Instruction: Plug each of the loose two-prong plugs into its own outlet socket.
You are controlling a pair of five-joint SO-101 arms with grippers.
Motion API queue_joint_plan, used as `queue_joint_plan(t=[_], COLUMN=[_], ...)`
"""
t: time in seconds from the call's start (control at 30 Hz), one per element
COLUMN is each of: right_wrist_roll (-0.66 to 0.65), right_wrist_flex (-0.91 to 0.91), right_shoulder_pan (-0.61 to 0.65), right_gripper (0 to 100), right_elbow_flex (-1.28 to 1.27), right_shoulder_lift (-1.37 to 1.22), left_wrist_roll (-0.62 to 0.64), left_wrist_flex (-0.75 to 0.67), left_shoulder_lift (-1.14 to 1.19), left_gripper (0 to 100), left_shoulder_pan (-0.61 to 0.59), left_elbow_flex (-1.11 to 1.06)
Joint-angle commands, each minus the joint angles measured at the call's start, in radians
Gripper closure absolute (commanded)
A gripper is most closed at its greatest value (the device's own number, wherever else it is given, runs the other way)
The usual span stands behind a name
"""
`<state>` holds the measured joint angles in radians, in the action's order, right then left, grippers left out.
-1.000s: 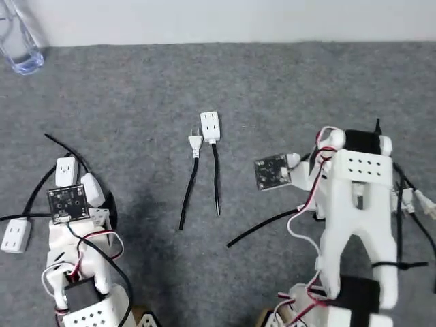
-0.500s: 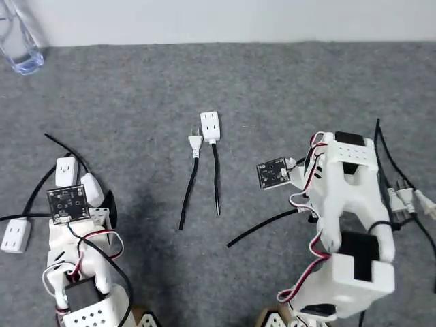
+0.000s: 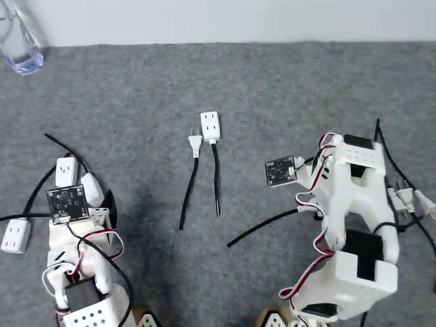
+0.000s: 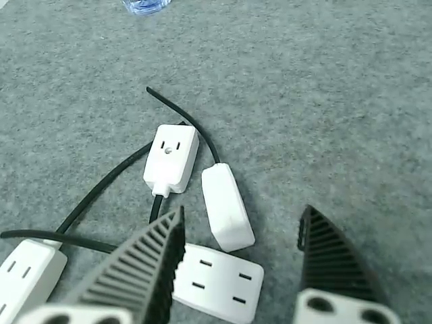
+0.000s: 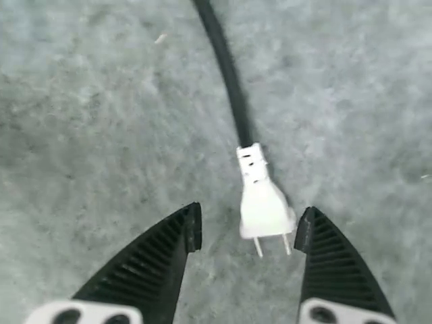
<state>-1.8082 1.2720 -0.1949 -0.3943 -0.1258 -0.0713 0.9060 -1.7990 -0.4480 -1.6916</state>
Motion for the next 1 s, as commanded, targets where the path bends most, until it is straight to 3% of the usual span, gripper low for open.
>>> queue_joint_plan(t=[0.0,0.2,0.43,0.63,0.97], right_wrist_roll=[-0.018,-0.084,-0.14,-0.126,0.035], right_wrist_flex=[-0.12,-0.185,-0.185,-0.205,0.079], right_shoulder_pan=[-0.013,-0.012,-0.019,-0.079,-0.305], right_gripper=[76.9,77.2,99.5,99.0,99.0], right_elbow_flex=[-0.043,-0.098,-0.098,-0.041,0.414], right_shoulder_lift=[0.004,0.004,-0.05,-0.085,-0.064], left_wrist_roll=[0.008,0.006,0.003,0.002,0.005], left_wrist_flex=[-0.017,-0.017,-0.017,-0.017,-0.015], left_shoulder_lift=[-0.005,-0.005,-0.005,-0.005,-0.005], left_gripper=[74,74,74,74,74], left_shoulder_pan=[0.003,0.003,0.005,0.006,0.006], left_elbow_flex=[0.008,0.008,0.008,0.008,0.008])
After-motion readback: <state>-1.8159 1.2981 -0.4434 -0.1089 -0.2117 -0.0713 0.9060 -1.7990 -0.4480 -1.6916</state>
